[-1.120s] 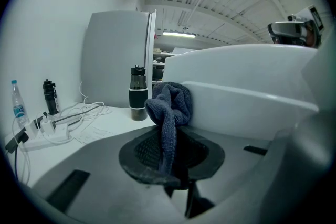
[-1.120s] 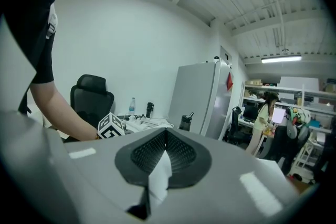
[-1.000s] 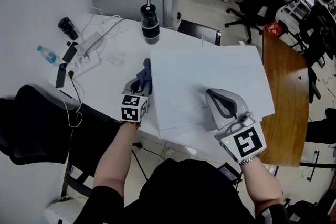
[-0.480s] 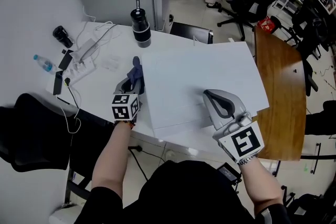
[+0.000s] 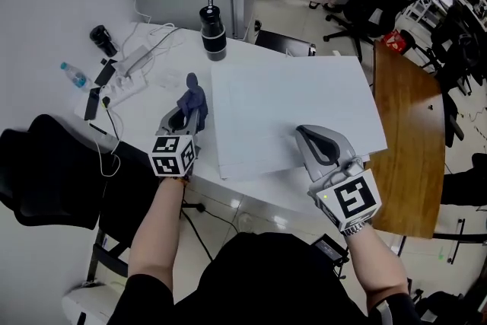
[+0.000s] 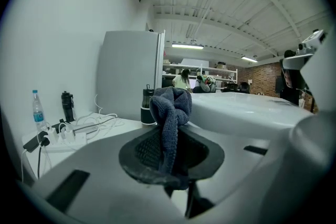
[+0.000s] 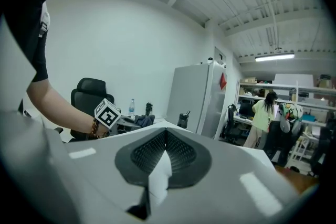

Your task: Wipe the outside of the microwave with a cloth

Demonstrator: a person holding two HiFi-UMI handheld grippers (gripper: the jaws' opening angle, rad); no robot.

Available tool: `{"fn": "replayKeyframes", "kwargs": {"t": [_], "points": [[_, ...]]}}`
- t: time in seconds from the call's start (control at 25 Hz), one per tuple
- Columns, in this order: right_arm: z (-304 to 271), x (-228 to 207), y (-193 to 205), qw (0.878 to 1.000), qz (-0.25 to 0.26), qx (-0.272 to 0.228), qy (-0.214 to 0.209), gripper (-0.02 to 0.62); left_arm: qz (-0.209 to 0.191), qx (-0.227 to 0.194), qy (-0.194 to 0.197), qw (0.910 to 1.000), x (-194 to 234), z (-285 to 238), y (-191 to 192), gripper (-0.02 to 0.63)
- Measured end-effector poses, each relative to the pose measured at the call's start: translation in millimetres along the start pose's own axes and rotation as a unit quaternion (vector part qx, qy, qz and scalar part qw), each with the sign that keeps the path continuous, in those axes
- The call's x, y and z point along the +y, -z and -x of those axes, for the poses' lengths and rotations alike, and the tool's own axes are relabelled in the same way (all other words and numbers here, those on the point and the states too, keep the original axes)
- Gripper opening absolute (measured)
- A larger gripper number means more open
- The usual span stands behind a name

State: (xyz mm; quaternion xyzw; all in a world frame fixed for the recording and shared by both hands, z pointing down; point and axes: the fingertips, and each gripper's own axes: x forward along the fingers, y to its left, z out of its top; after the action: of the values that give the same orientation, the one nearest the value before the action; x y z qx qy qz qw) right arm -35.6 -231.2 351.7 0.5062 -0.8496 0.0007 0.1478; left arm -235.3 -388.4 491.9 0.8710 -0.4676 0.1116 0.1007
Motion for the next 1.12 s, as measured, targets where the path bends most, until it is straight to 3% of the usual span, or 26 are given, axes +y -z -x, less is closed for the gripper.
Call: {"fn": "replayKeyframes", "kwargs": {"t": [0.4,0.64,1.12], "points": [[63,2,6,1.000,0.000,-0.017,-0.024,0.002,-0.015,-0.056,-0.049,0.9971,-46,94,-47,0.064],[110,3,15,0.999,-0.004,-0.029,-0.037,0.002,-0.022,-0.094,-0.071,0.9928,-99,157,-71,0.064],[204,18,30,0.997,-0.004,-0.055,-0.062,0.000,-0.043,-0.117,-0.011,0.9921,-262,225,-75,0.064]]}}
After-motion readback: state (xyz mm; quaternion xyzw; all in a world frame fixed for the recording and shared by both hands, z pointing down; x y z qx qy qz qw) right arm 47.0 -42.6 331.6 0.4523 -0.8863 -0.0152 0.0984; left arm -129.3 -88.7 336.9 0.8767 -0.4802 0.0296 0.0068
